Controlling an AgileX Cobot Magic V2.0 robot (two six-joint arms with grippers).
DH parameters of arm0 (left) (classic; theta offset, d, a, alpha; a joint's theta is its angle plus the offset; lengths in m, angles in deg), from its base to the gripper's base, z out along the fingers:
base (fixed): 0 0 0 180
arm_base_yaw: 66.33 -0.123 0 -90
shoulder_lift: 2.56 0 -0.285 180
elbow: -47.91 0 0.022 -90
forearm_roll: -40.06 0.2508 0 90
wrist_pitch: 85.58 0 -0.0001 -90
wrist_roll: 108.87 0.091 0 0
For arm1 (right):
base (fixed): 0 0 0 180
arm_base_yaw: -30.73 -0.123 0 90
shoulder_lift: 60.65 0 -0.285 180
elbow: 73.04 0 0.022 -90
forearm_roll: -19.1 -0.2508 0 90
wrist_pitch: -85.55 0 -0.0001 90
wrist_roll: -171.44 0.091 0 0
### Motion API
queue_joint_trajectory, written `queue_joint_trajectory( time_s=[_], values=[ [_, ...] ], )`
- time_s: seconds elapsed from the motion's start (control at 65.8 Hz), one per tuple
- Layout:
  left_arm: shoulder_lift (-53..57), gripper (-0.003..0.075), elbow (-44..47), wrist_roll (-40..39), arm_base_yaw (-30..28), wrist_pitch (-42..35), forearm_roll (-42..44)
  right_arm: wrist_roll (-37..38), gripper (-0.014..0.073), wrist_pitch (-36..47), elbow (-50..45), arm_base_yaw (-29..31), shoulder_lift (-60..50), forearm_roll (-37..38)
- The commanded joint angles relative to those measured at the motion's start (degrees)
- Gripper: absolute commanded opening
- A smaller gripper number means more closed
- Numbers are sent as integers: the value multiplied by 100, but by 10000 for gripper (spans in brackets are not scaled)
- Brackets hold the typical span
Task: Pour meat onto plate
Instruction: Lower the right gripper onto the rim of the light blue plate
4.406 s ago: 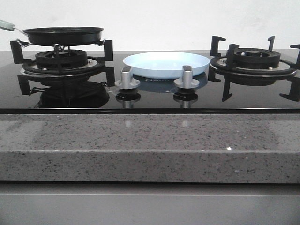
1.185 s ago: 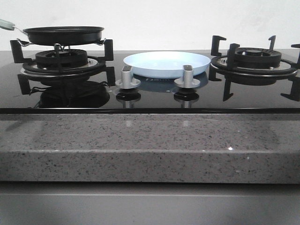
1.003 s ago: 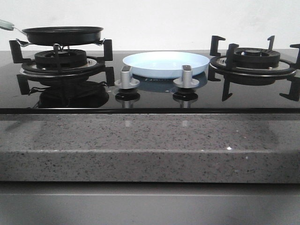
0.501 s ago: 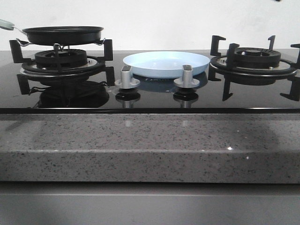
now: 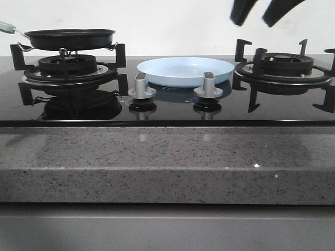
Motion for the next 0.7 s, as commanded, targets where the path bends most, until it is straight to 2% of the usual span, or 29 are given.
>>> queue_joint_trajectory(
  time_s=[0.0,0.258,0.684],
  values=[
    [-41,492,-146,0,124,-447,-74,-94,517,163,541,-49,45,-117],
    [-41,492,-146,0,384,-447,-50,-94,517,-150,1351,-54,836,-183],
    [-41,492,-146,0,383,-447,-50,-94,517,-556,2314,-54,1746,56]
  ],
)
